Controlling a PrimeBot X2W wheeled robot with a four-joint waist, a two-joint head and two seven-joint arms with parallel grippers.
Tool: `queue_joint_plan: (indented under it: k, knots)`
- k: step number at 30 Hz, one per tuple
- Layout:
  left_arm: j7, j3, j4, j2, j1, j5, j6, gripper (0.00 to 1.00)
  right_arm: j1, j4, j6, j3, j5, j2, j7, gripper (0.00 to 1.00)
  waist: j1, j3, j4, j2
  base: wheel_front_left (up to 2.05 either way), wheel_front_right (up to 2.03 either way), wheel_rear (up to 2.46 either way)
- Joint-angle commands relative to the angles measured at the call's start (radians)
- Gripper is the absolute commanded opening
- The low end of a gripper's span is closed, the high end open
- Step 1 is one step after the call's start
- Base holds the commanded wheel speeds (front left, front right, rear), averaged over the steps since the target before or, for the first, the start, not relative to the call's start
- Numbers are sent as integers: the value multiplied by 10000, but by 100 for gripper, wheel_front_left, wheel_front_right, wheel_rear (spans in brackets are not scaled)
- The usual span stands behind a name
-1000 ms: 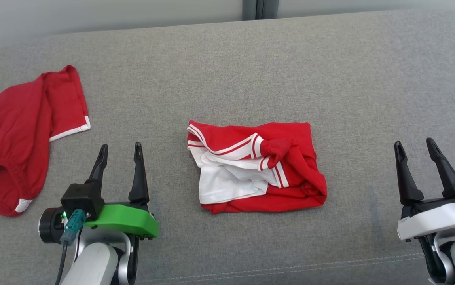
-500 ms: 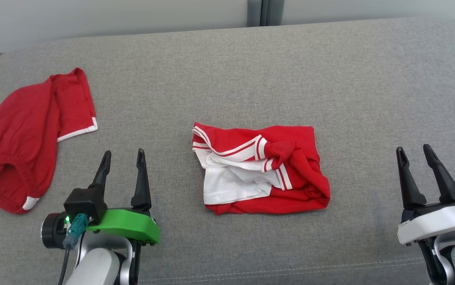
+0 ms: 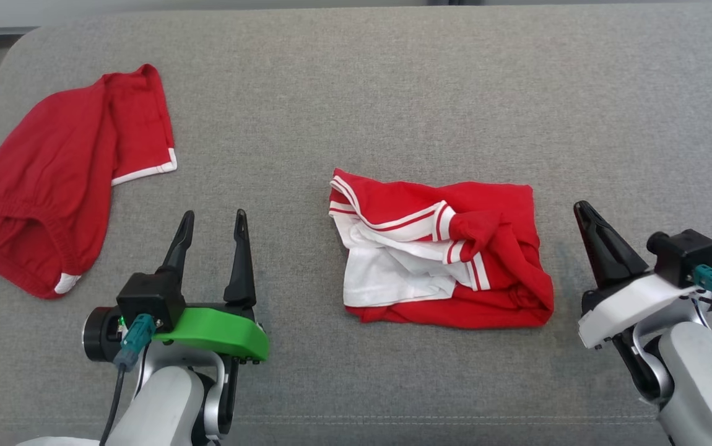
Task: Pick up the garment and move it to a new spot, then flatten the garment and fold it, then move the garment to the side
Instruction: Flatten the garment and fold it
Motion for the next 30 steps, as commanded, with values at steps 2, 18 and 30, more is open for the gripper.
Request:
queue_joint_plan:
  k: [2,18,30]
  knots:
    - [-108,-45,79,-116,-248,68,-74,100,-548,495,-7,611,271,-165,-125,0,1,464,454,-1,0,0,0]
    - [-314,-24,444,-406,-545,127,-170,100,-1957,1326,-6,3654,1980,-580,-293,0,1,903,798,-1,0,0,0]
    - [-349,37,580,-517,-624,165,-251,100,-1808,-694,-6,6617,3501,-1743,-289,0,1,862,526,-1,0,0,0]
